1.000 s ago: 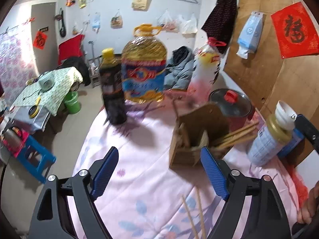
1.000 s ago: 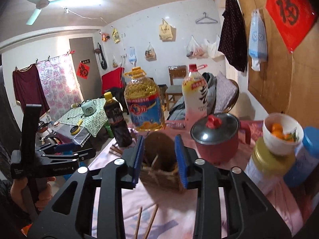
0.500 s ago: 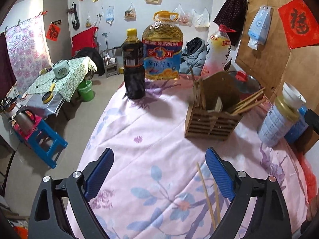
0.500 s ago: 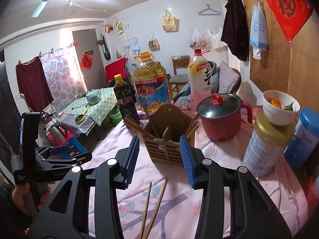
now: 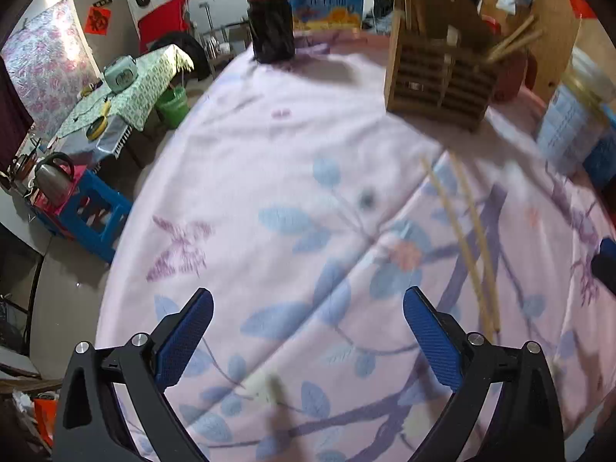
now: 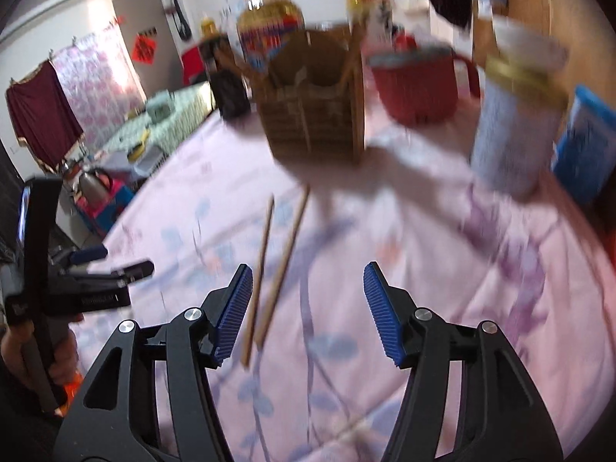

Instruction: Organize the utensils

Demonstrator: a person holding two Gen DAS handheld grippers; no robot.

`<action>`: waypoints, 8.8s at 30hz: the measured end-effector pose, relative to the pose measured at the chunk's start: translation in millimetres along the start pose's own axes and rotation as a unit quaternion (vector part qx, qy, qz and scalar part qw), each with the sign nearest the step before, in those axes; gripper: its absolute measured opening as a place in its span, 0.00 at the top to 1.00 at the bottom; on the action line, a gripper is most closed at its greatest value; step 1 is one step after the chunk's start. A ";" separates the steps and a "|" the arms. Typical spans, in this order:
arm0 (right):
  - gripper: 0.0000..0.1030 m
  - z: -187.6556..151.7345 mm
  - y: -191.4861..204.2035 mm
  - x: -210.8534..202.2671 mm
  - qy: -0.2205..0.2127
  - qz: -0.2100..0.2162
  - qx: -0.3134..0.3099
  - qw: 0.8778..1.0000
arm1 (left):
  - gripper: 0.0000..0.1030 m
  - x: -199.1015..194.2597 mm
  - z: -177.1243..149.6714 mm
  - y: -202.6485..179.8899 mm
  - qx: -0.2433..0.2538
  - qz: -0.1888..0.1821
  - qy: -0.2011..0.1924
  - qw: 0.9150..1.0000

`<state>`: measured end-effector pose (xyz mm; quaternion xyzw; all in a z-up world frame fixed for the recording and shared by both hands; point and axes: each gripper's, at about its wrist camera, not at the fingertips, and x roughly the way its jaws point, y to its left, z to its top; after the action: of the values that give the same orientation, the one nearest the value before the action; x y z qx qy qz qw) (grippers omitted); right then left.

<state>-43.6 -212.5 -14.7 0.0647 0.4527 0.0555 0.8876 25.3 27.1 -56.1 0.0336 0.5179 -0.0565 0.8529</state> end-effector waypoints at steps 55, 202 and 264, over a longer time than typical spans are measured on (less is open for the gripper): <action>0.85 -29.6 36.2 75.2 0.089 0.014 -0.080 0.993 | 0.06 14.0 -29.6 13.0 -0.012 0.004 0.043 0.999; 0.73 224.6 -9.5 -73.0 -0.230 -0.016 -0.019 0.973 | 0.09 -115.2 240.1 -36.3 0.009 -0.091 -0.227 0.970; 0.07 -49.0 3.9 28.9 0.105 -0.071 0.006 0.992 | 0.06 8.2 -62.1 -42.2 0.056 0.011 0.088 0.994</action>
<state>-66.6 -200.9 -65.6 0.0316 0.5475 -0.0043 0.8362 -31.2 -8.0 -91.9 0.0913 0.5868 -0.0730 0.8013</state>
